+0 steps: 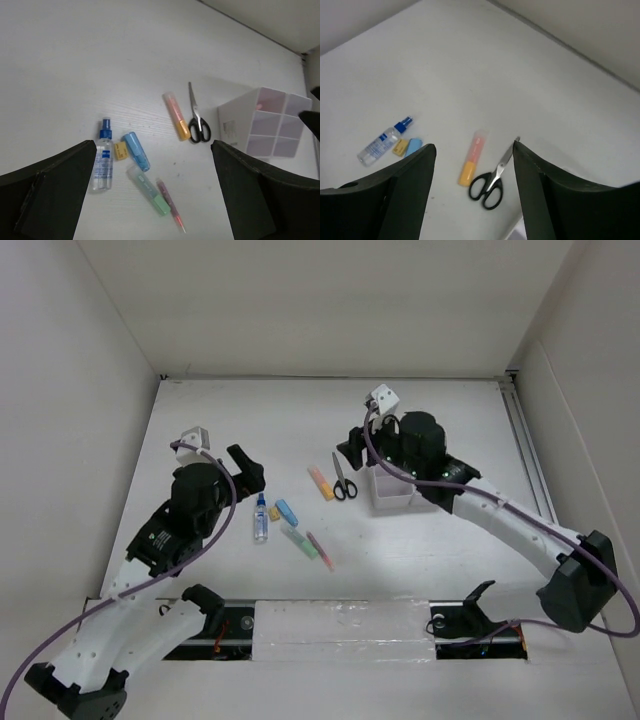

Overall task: Sort the stationery into containers
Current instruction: Pick up the pen from the center of the board.

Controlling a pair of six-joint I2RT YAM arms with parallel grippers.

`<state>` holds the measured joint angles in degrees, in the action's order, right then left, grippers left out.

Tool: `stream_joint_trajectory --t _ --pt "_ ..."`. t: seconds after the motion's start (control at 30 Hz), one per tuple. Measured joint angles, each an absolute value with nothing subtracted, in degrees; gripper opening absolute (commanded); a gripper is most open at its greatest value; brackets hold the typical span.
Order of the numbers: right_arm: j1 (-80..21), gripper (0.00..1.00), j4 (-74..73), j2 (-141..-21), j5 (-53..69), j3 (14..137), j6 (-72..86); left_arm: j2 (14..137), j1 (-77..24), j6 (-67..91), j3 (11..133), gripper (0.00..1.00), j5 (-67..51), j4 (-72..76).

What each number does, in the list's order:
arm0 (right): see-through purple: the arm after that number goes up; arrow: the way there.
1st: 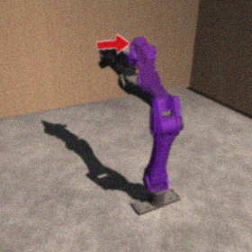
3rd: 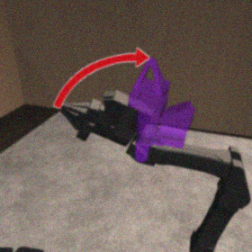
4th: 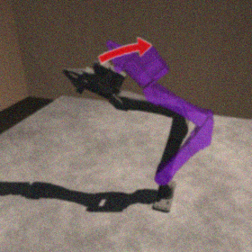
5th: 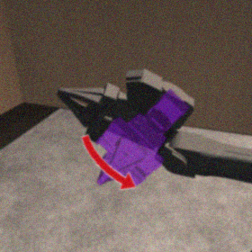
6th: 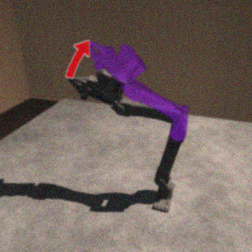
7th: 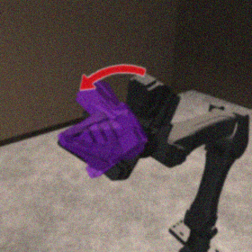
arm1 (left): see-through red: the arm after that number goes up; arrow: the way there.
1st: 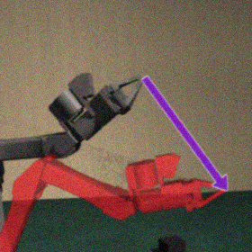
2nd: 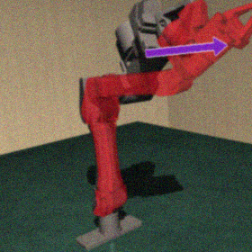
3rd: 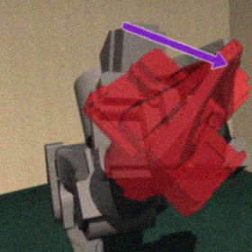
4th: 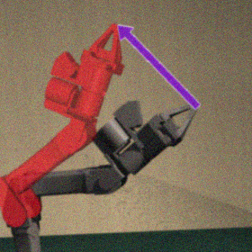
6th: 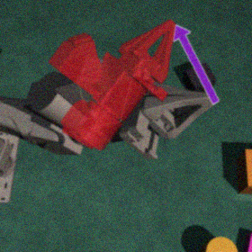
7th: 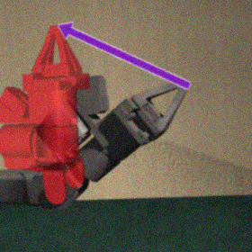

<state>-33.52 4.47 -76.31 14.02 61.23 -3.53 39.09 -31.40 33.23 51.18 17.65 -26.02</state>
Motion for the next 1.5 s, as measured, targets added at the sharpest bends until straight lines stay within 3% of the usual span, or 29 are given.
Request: stream_joint_trajectory --t 0.07,0.13,0.23,0.47,0.93,1.5 --pt "-38.79 0.72 2.02 -75.35 4.25 60.97 2.28 40.82 -31.4 34.76 51.2 1.0 20.53 -27.68" --pt "-43.75 0.68 -0.97 -75.16 -5.26 60.14 7.73 42.35 -31.4 35.68 51.2 1.0 22.22 -28.86" --pt "-52.12 0.56 -4.38 -76.23 -10.68 57.23 12.62 42.98 -31.4 36.51 51.2 1.0 23.14 -29.91" --pt "-60.51 0.5 -11.4 -85.62 -15.22 55.35 19.31 42.15 -31.4 36.69 51.22 1.0 23.07 -29.85" --pt "-63.57 0.47 -12.27 -99.33 -16.84 60.53 21.41 41.98 -31.4 36.51 51.22 1.0 21.06 -29.41" --pt "-63.83 0.46 -12.27 -103.26 -15.99 63.29 21.15 41.04 -31.4 36.27 51.22 1.0 20.99 -29.41"
